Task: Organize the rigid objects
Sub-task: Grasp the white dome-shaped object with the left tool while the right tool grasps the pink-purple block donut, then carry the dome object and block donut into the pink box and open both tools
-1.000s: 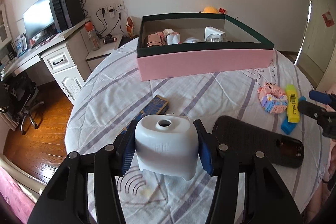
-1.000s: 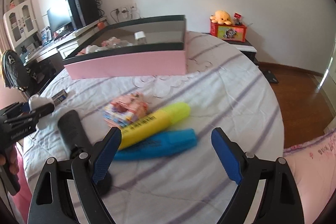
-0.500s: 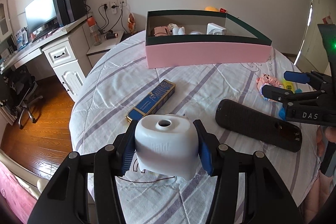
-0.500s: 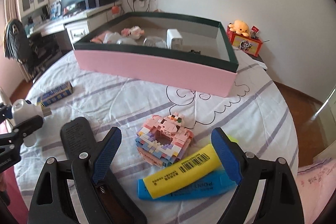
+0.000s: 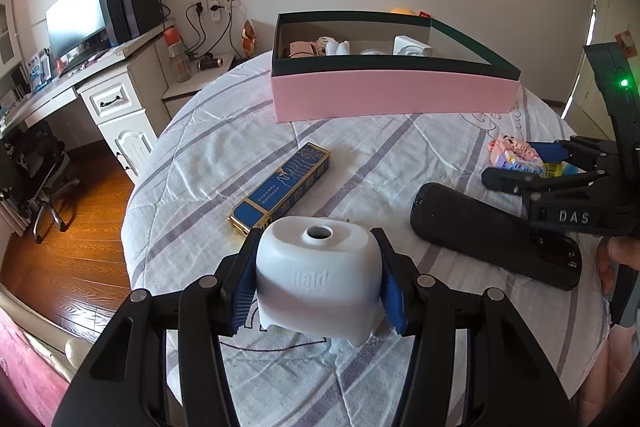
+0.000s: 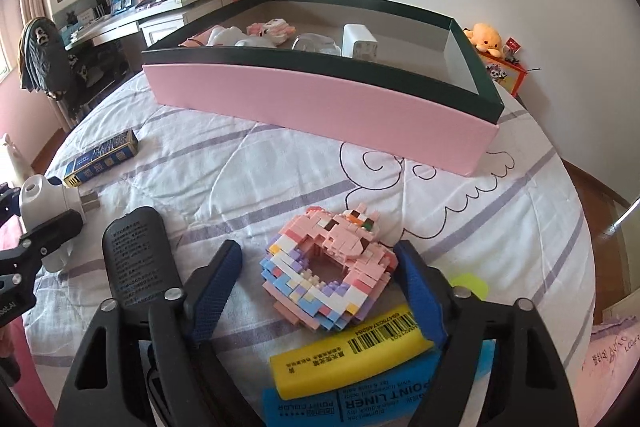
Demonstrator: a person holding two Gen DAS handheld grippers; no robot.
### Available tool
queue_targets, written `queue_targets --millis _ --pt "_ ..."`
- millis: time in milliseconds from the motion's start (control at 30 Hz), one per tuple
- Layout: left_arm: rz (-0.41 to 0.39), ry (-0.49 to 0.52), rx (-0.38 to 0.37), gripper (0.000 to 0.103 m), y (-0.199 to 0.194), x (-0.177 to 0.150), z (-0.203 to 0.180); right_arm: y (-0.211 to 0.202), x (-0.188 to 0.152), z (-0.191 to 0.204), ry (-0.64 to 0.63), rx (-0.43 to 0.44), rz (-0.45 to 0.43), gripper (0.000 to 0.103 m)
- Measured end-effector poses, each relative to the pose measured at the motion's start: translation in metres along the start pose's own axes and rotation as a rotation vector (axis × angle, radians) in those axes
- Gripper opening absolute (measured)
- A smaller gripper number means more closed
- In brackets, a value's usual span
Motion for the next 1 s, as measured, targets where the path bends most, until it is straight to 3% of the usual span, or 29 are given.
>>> queue_targets --millis 667,733,800,1000 --pt "-0.079 0.019 -0.029 0.052 -0.025 0.024 -0.017 -0.043 0.014 -0.011 0.021 0.033 -0.109 0.063" --pt "-0.088 0.023 -0.03 0.049 -0.028 0.027 -0.019 -0.047 0.016 -0.013 0.02 0.034 -0.115 0.063" --pt "-0.1 0.027 -0.041 0.016 -0.033 0.032 -0.022 -0.051 0.018 -0.016 0.025 0.034 -0.125 0.063" --pt "-0.085 0.016 -0.051 0.021 -0.03 0.036 -0.023 -0.052 0.014 -0.021 0.033 0.042 -0.119 0.063"
Point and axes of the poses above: each gripper's, at about its wrist camera, not at the fingertips, and y roughly the way its jaws point, z to its left, x to its top, the point moved 4 cm from there along y, roughly the way its jaws point, and after that the axes turned 4 degrees about -y, right-handed, at the moved point
